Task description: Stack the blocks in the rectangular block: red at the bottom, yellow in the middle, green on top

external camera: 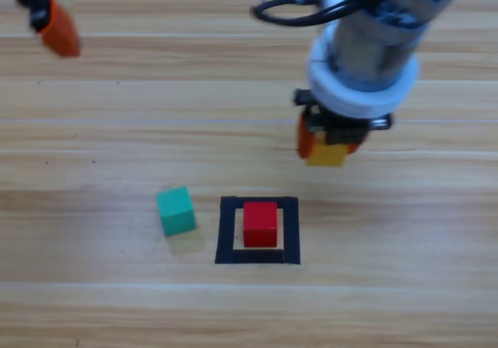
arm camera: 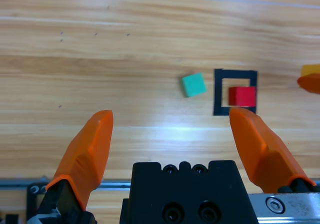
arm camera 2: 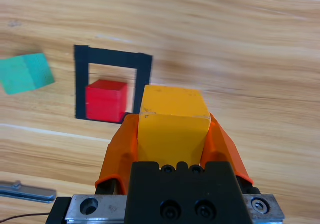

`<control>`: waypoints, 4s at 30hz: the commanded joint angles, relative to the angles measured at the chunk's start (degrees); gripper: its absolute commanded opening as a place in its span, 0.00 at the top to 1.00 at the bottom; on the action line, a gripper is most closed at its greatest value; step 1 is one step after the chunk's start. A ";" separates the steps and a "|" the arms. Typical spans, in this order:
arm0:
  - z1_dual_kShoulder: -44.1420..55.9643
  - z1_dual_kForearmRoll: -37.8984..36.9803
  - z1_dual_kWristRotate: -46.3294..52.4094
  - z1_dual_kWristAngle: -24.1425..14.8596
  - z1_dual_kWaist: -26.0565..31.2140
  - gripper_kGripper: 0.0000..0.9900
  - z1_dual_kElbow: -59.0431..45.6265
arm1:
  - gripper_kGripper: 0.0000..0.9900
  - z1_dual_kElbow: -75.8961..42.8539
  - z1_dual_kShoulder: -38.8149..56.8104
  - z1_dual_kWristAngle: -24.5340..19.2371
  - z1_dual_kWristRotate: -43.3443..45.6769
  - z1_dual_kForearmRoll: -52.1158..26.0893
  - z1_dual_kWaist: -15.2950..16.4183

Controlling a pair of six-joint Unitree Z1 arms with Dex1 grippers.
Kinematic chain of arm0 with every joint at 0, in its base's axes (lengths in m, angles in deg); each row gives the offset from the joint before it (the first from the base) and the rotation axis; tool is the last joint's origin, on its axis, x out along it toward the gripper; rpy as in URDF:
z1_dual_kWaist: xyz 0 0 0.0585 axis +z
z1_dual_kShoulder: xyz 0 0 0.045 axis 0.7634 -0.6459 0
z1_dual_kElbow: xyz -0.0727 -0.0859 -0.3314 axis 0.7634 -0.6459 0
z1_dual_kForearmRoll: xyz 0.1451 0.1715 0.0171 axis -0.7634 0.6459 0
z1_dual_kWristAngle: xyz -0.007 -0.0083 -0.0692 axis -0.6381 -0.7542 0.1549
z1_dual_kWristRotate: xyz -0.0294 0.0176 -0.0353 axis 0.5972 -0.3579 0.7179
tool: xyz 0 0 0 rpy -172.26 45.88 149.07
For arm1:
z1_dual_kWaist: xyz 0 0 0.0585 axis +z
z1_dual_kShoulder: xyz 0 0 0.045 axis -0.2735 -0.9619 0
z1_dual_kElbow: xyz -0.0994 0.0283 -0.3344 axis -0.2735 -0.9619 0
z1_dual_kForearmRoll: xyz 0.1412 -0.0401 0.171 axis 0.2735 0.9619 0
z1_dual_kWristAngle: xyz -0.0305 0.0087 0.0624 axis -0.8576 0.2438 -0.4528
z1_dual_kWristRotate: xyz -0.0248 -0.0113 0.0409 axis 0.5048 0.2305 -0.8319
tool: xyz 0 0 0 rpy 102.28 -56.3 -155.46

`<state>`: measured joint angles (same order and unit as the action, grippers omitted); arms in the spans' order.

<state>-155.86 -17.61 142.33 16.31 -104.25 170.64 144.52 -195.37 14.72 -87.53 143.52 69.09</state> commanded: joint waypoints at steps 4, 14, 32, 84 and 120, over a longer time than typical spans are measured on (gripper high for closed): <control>5.96 -0.86 -0.40 -0.87 -0.62 0.00 -7.37 | 1.00 10.40 -12.36 1.00 -3.14 5.58 7.08; 7.27 -2.80 -0.23 -0.34 -0.62 0.00 -11.41 | 1.00 14.17 -16.14 1.26 -4.01 6.28 7.87; 7.19 -4.64 -0.14 0.36 -0.62 0.00 -12.55 | 1.00 15.58 -18.87 2.85 -4.10 6.28 7.87; -30.69 -17.65 5.66 17.41 10.01 0.05 -2.97 | 0.00 -62.29 49.34 5.92 30.53 -50.23 -0.92; -37.73 -28.37 2.06 22.60 15.29 0.06 -10.36 | 0.00 -62.29 44.33 7.77 30.70 -50.23 -0.92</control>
<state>-190.37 -45.05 145.10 38.31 -89.82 161.39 83.52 -148.82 22.11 -56.98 93.99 69.71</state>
